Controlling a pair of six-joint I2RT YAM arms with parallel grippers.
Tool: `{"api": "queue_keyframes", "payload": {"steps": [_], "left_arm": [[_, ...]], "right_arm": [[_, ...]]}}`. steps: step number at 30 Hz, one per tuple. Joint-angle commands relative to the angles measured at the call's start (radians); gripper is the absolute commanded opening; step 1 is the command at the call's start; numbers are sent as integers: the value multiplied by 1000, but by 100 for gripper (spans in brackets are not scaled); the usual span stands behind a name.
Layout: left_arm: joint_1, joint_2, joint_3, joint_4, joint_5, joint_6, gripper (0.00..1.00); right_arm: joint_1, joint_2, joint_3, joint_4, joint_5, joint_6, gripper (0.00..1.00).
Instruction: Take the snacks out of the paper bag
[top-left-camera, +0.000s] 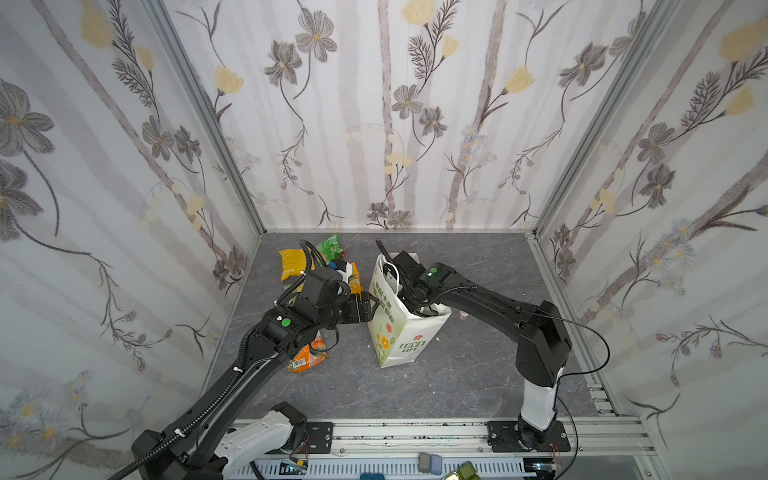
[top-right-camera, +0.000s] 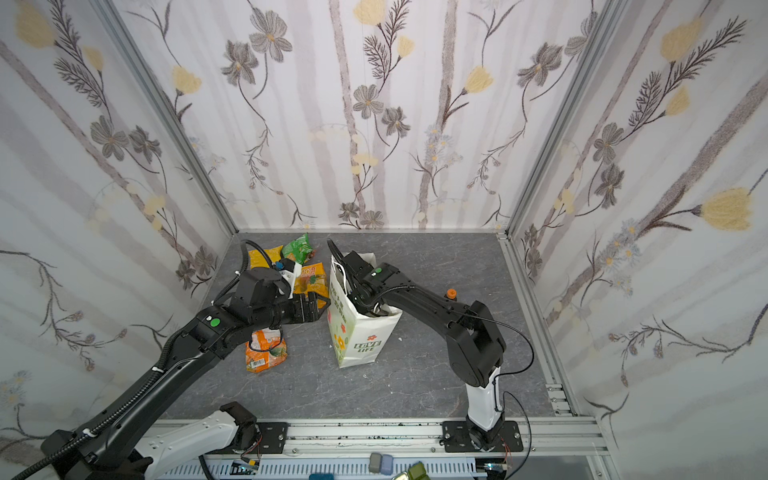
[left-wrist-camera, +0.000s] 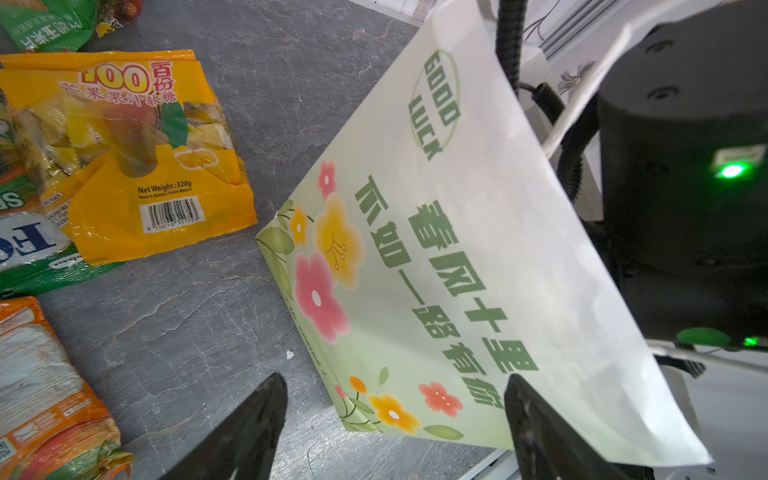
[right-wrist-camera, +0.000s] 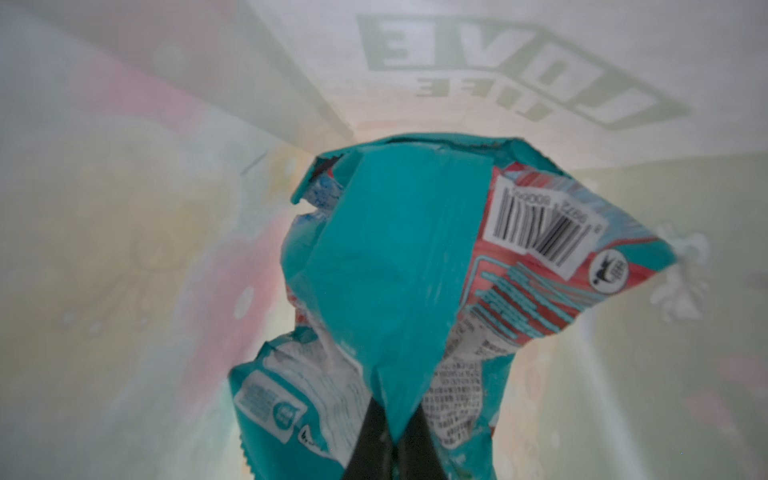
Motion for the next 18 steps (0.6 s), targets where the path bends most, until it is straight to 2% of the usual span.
{"api": "queue_keyframes", "payload": {"steps": [1,18], "left_arm": [[5,-4,-5,0,-13,-11,83],[10,-14,-18,4,-10,-13,84]], "right_arm": [[0,-12,35,-26,-28,2,0],[-1,-60,170,-111,-16,4,0]]}}
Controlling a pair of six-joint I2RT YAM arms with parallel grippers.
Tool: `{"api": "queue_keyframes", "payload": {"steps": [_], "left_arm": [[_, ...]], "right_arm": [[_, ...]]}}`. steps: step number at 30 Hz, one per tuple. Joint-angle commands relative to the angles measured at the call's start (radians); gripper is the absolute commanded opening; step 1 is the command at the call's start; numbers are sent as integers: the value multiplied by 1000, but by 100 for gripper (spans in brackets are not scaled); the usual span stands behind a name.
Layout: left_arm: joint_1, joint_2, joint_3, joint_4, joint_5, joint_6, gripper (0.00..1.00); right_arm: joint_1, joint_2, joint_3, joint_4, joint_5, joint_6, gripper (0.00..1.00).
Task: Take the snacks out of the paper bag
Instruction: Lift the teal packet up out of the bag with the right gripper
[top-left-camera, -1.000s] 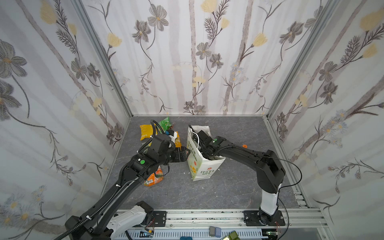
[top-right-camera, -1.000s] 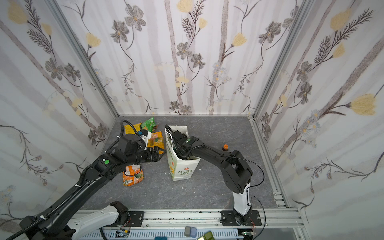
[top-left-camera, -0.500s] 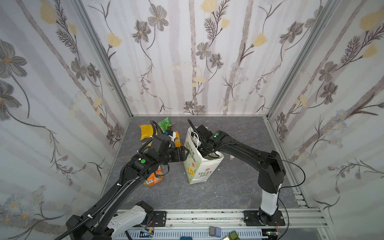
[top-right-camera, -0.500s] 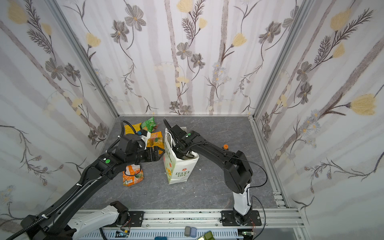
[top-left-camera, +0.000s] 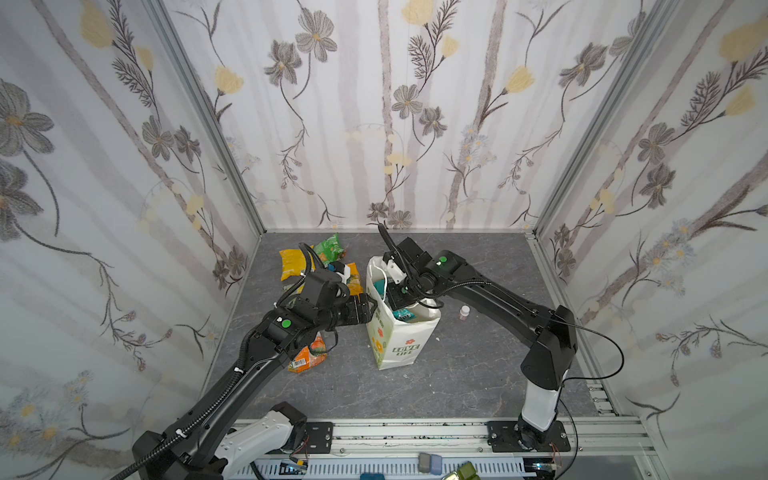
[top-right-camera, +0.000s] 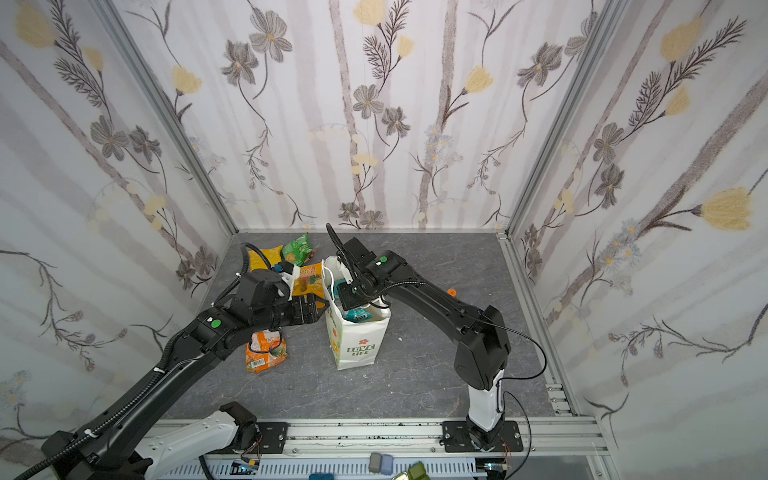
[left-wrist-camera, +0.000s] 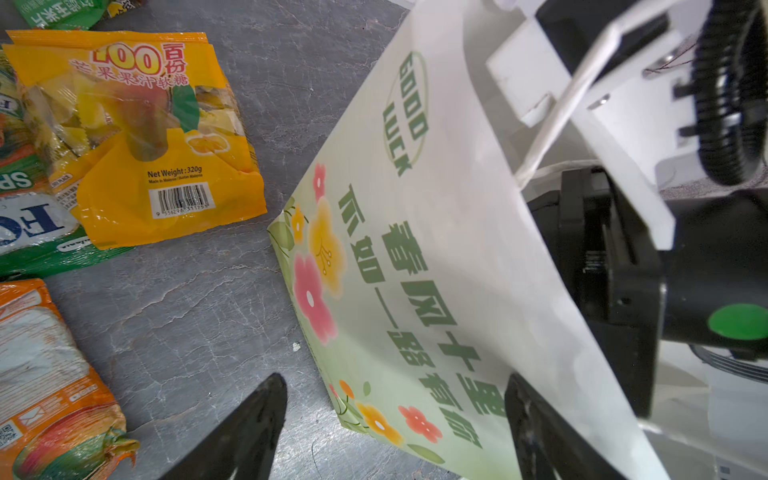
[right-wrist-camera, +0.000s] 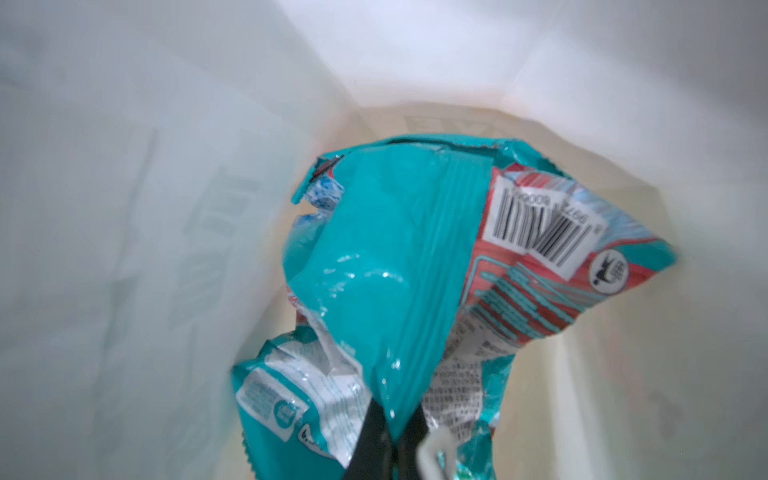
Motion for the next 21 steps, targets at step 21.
{"api": "queue_keyframes", "payload": {"steps": [21], "left_arm": [[2,-45,-3,19,-17,4,84]], "right_arm": [[0,-85,126,26,64,21,0]]}}
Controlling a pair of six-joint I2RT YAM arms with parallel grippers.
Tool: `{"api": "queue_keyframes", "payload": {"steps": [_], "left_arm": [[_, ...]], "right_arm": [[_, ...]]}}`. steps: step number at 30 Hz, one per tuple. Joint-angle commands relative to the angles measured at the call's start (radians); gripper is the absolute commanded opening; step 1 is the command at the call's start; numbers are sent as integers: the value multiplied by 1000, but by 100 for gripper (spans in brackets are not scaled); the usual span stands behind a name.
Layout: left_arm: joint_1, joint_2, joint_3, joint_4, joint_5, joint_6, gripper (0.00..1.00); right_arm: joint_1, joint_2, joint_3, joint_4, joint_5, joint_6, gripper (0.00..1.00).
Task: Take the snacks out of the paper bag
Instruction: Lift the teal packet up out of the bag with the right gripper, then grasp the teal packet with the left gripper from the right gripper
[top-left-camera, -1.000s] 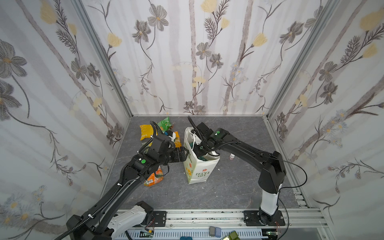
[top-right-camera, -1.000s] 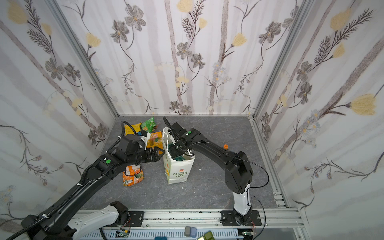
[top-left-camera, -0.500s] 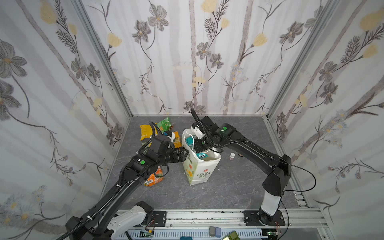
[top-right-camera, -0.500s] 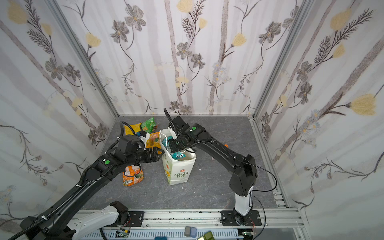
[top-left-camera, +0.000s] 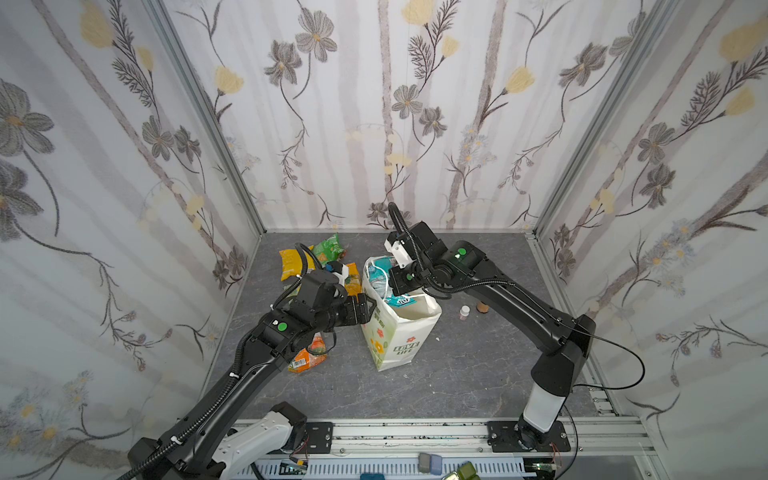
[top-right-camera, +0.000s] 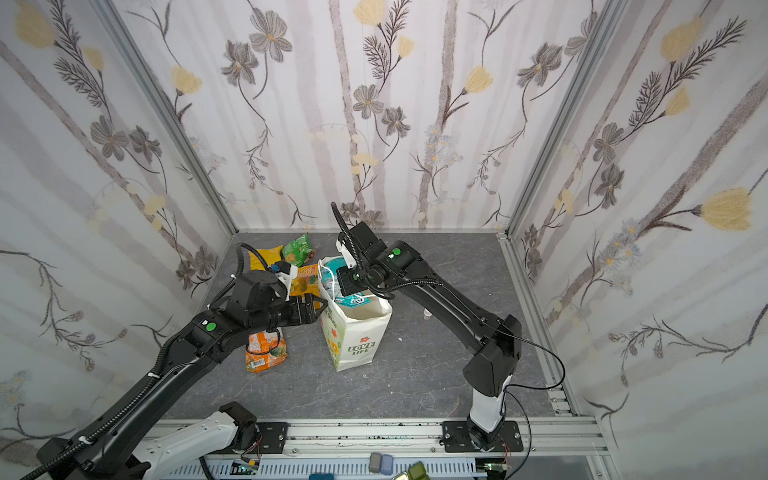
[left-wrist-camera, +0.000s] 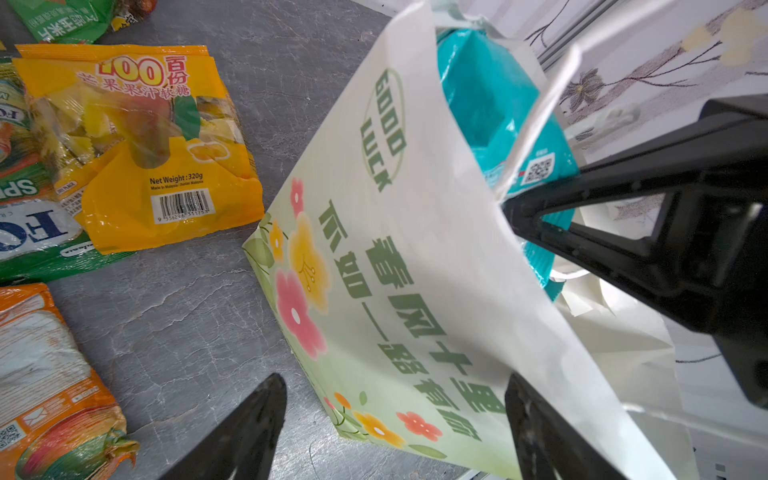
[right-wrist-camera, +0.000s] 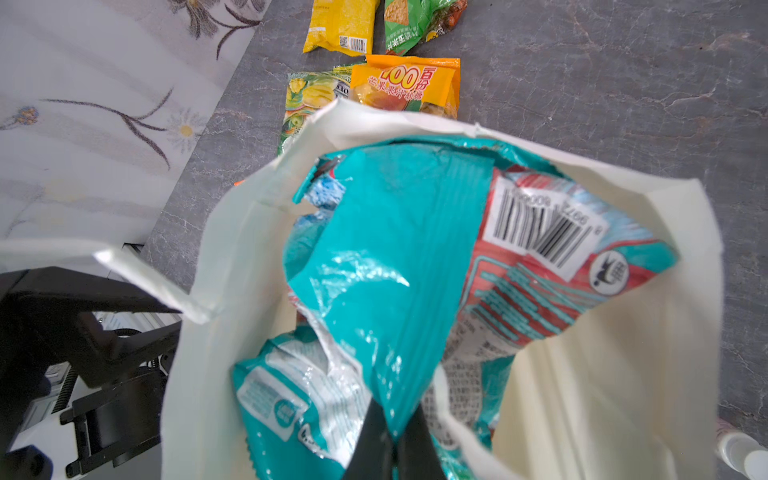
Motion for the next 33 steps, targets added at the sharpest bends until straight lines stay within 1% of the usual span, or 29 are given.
{"api": "queue_keyframes", "payload": {"steps": [1,8,14,21,27,33], "left_arm": [[1,-18,-5,19,-22,5,85],[1,-58,-17,29,-38,18,89],[1,-96,-14,22,-59,25,92],[1,-150,10,12,-69,24,92],[2,-211,31,6,-105,26,92],[2,-233,99,-15,-94,-3,92]], "right_arm": [[-1,-22,23,30,19,11,0],[0,-53,41,36,19,19,0],[0,-81,48,75,-18,39,0],[-1,-128,57,144,-37,62,0],[-1,-158,57,212,-61,76,0],[0,-190,58,283,-107,101,0]]}}
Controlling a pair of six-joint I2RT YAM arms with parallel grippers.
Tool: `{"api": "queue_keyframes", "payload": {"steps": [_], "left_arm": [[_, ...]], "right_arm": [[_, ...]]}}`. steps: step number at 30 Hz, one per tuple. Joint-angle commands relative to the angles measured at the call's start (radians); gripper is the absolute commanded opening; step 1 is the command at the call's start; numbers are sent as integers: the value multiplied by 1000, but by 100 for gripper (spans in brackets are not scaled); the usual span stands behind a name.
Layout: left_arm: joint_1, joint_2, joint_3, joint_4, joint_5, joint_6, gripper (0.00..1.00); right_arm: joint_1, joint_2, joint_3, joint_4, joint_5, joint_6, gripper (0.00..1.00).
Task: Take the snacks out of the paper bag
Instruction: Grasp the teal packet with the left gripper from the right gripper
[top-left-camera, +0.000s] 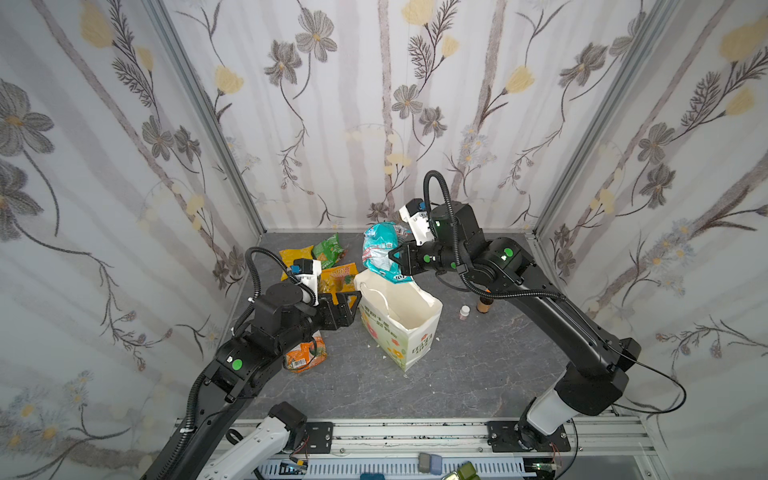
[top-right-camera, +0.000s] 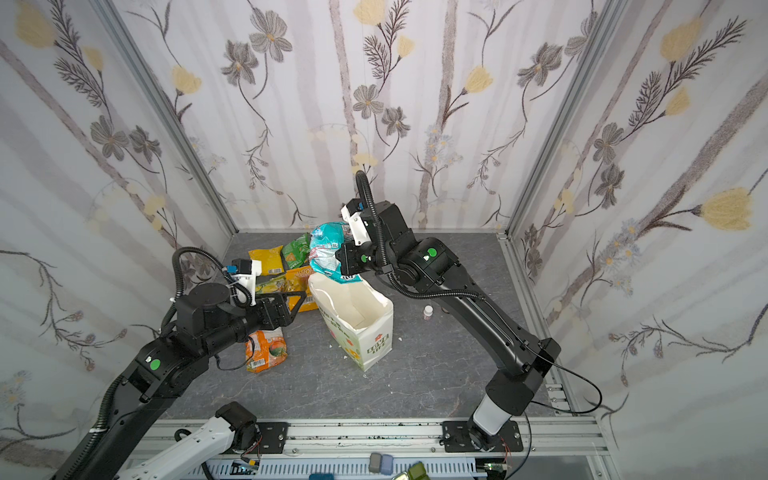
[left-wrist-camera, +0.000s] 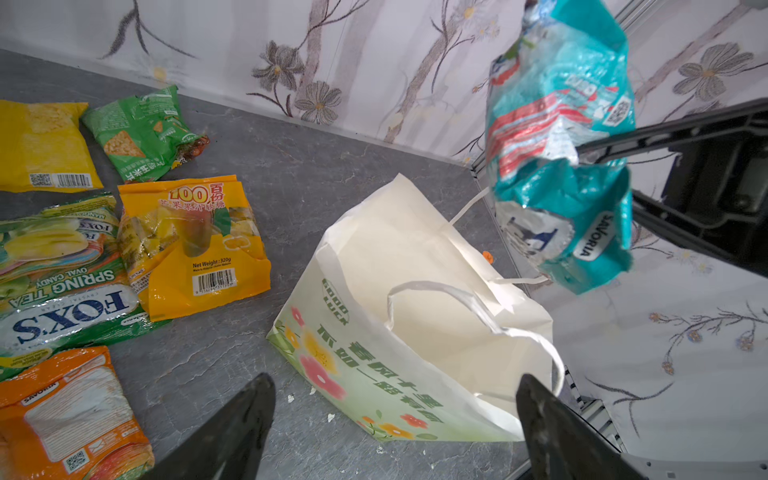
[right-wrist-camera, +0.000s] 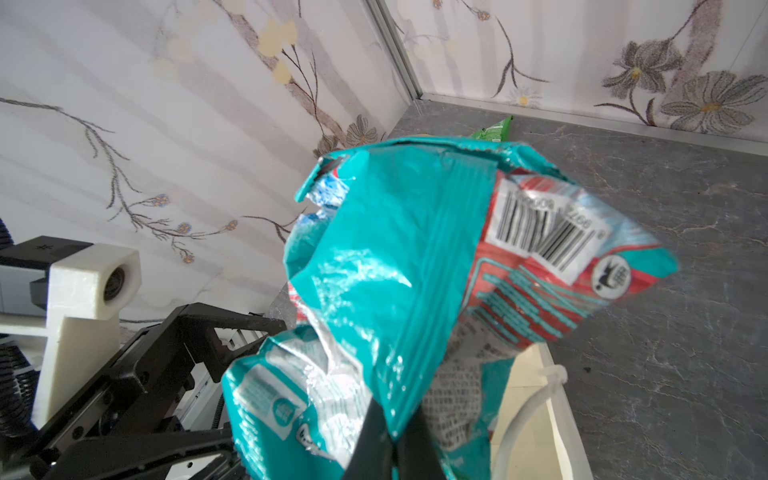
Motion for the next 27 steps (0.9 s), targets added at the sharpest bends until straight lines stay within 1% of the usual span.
{"api": "queue_keyframes", "payload": {"steps": [1,5,9,14,16,18,21,25,27], "left_arm": [[2,-2,48,-8,0,-28,92],[1,0,108,7,36,-79,91],[1,3,152,36,68,-130,91],[2,14,184,156,169,-214,90],[2,28,199,208,212,-240,90],[1,44,219,250,238,-258,90],[1,66,241,292,239,-248,90],[2,107,272,241,185,-186,91],[2,129,265,247,195,-181,90]], "right_arm": [[0,-27,10,129,-46,31,0],[0,-61,8,181,-67,42,0],[0,-104,-9,219,-28,32,0],[2,-167,-96,270,44,-29,0],[11,-177,-118,271,49,-49,0],[25,-177,-138,279,27,-60,0],[54,-177,-159,288,-1,-81,0],[97,-176,-185,310,-7,-106,0],[114,-176,-198,329,-25,-106,0]]}}
